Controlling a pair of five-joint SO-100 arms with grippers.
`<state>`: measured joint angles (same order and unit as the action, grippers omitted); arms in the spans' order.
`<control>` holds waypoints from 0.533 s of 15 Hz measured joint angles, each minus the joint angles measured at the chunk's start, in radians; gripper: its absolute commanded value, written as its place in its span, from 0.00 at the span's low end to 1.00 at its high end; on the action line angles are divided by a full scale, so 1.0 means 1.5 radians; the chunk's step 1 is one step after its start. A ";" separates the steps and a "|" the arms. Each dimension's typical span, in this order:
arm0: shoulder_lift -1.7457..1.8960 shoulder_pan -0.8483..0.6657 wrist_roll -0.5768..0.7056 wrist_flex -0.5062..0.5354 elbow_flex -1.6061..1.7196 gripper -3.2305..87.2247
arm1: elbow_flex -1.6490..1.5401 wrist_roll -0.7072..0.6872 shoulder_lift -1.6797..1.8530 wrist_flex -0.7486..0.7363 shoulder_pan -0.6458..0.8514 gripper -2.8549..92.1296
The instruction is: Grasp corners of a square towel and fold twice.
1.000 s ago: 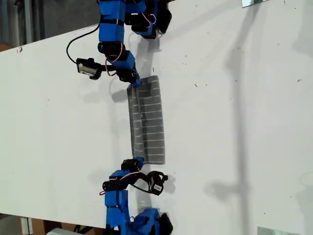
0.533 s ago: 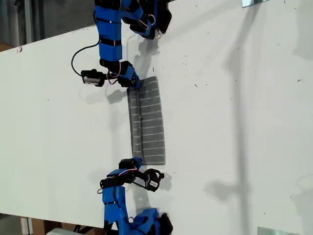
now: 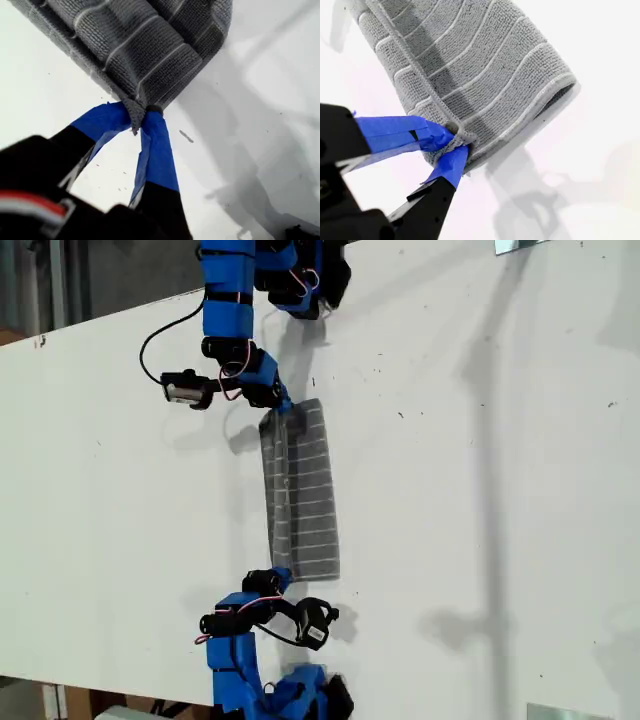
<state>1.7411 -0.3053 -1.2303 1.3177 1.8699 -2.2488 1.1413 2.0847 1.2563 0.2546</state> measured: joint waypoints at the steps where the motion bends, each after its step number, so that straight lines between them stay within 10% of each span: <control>1: 0.002 0.000 0.000 0.004 -0.001 0.03 | 0.000 0.000 0.014 0.009 -0.003 0.03; 8: -0.042 0.079 -0.037 -0.016 -0.001 0.03 | -0.010 0.036 0.017 0.011 -0.074 0.03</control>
<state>1.6782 -0.1871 -1.2855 1.2931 1.8684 -2.2642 1.1950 2.1108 1.2732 0.1442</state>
